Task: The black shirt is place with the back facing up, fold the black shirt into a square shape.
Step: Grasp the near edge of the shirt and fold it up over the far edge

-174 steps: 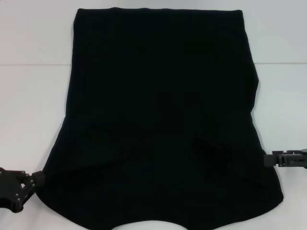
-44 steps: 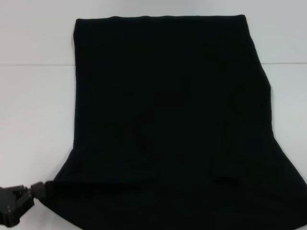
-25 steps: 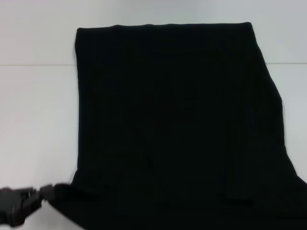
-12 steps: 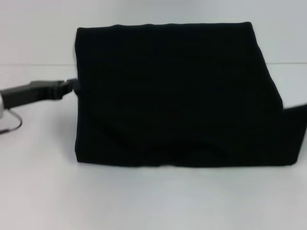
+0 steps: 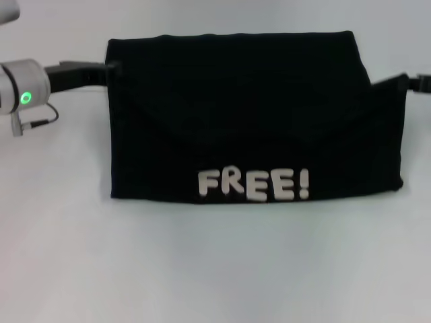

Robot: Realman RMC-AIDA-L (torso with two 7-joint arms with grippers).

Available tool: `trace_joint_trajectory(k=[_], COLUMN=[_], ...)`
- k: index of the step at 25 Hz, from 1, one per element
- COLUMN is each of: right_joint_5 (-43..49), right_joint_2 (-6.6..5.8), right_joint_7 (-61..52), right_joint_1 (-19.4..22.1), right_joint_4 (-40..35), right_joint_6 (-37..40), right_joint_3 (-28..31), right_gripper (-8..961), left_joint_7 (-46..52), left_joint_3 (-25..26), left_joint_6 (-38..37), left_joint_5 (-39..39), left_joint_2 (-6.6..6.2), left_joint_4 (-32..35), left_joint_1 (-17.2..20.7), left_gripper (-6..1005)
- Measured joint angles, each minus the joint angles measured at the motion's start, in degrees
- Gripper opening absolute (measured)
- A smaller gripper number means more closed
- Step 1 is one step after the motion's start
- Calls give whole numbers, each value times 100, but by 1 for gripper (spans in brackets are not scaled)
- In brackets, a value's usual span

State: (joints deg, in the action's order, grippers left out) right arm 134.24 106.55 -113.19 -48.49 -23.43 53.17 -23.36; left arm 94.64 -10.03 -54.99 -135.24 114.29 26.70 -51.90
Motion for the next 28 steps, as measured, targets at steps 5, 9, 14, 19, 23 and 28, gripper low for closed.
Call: trace_joint_trajectory(k=[5, 9, 14, 19, 23, 28], right_joint_5=[-45, -90, -113, -155, -162, -158], right_joint_2=[16, 46, 141, 283, 367, 403], right_joint_7=[-157, -126, 129, 388, 426, 426], right_joint_1=[-329, -416, -462, -452, -421, -357], right_joint_4=[6, 130, 457, 636, 639, 623], right_joint_6=[-442, -787, -1260, -1587, -1609, -1590], right_joint_3=[-76, -80, -95, -98, -98, -98], right_gripper=[75, 75, 74, 75, 75, 105], left_joint_7=[-27, -199, -352, -663, -945, -1188], left_joint_3=[-167, -225, -228, -228, -228, -228], left_joint_6=[814, 1323, 1856, 2084, 2210, 2451], left_joint_5=[10, 48, 102, 229, 237, 265], left_joint_2=[-29, -7, 69, 156, 262, 411], left_joint_4=[-196, -344, -497, -611, -616, -580], left_joint_1=[-287, -393, -389, -331, -327, -346], left_gripper=[42, 61, 85, 109, 128, 152])
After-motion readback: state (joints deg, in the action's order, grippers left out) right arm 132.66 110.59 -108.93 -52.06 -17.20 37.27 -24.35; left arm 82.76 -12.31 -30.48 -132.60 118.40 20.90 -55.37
